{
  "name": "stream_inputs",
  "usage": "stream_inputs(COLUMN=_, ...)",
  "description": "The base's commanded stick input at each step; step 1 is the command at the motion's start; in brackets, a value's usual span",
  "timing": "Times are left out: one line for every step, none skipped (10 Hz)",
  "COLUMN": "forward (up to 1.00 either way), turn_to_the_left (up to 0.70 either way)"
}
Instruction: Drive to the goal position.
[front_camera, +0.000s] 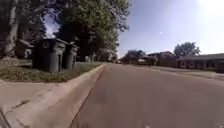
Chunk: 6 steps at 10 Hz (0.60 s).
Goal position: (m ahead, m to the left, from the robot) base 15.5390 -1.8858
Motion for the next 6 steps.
stream_inputs(forward=1.00, turn_to_the_left=0.00)
stream_inputs(forward=1.00, turn_to_the_left=0.00)
stream_inputs(forward=1.00, turn_to_the_left=0.00)
stream_inputs(forward=1.00, turn_to_the_left=0.00)
stream_inputs(forward=1.00, turn_to_the_left=-0.30)
stream_inputs(forward=1.00, turn_to_the_left=-0.35)
